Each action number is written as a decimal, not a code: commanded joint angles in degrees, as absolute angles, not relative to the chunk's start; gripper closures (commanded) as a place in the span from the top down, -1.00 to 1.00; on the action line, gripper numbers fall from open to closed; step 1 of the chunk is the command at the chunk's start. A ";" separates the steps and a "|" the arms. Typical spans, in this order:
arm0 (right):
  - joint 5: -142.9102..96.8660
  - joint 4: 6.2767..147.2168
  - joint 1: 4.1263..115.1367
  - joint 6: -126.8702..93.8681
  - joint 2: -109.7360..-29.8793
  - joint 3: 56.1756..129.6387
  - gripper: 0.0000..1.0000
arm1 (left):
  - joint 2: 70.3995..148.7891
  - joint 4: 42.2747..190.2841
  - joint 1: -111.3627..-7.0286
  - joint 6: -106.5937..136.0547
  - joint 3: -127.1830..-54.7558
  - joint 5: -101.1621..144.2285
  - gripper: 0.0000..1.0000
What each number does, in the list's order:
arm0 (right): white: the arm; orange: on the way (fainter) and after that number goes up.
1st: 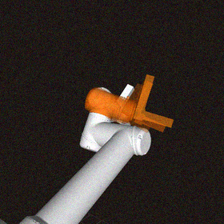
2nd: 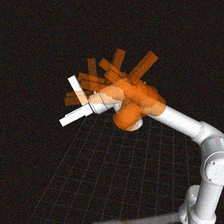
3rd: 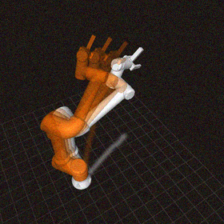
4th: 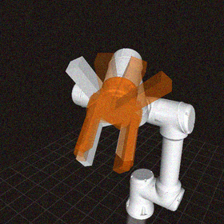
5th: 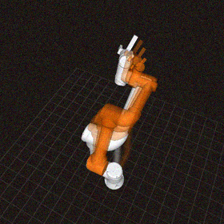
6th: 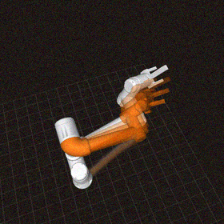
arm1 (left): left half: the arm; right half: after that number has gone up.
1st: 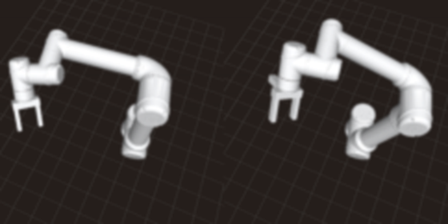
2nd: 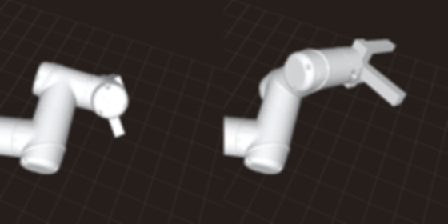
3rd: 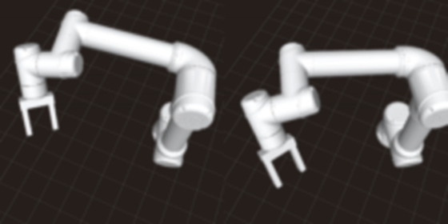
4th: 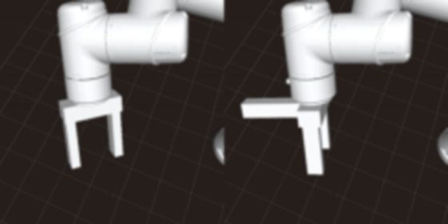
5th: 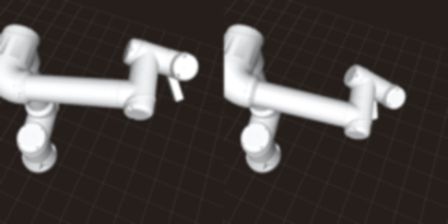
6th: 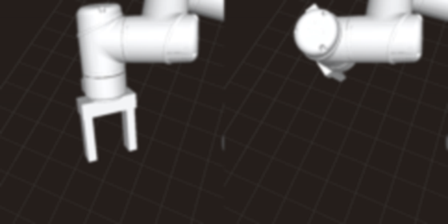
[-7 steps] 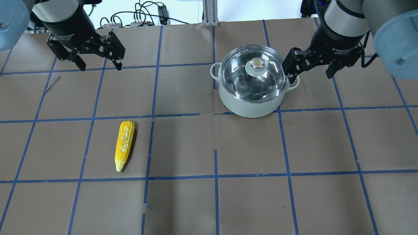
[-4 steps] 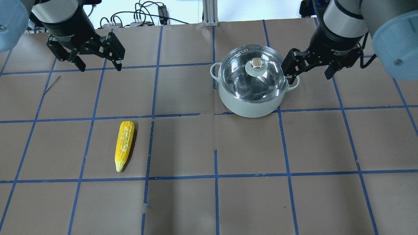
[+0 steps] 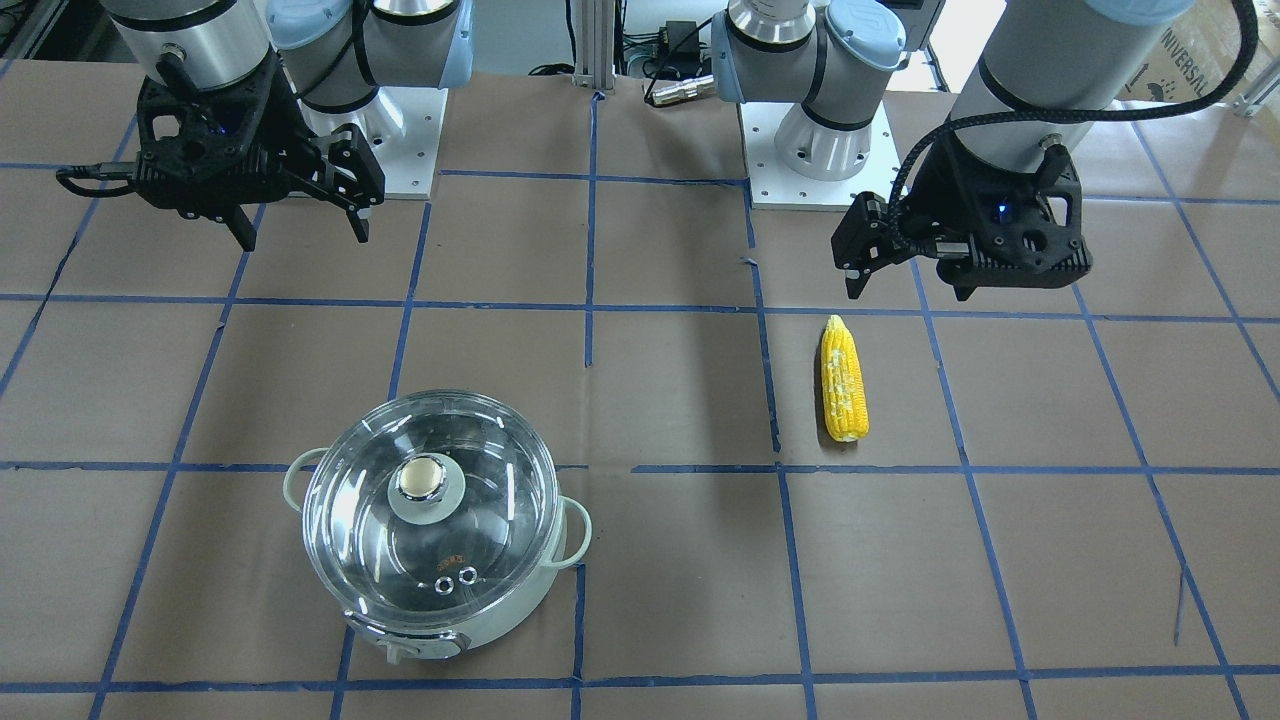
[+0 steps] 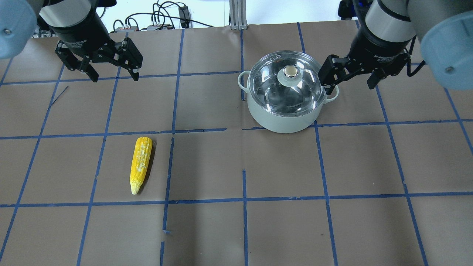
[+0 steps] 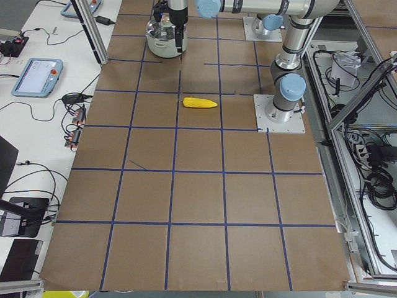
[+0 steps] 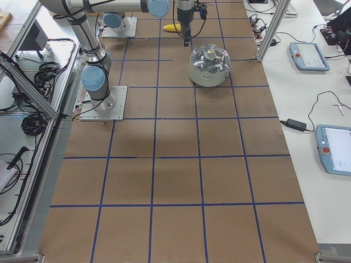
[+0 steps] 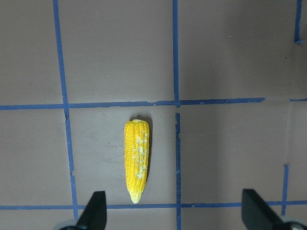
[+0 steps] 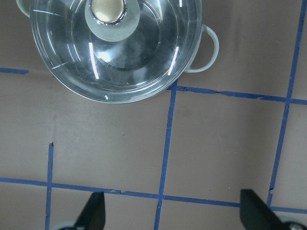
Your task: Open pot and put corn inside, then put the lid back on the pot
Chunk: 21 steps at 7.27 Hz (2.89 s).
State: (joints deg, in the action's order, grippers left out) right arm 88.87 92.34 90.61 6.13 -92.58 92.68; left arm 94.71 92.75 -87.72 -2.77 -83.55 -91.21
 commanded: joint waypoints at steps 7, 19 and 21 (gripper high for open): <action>88.42 103.27 96.33 5.45 -75.16 84.21 0.98 | 94.30 91.15 -87.19 -1.76 -83.67 -91.67 1.00; 88.77 106.17 98.26 5.54 -63.01 77.60 0.65 | 95.01 91.23 -87.19 -1.85 -85.34 -91.67 1.00; 88.77 105.91 98.17 5.54 -63.19 77.70 0.62 | 95.01 91.23 -87.19 -1.93 -85.34 -91.76 1.00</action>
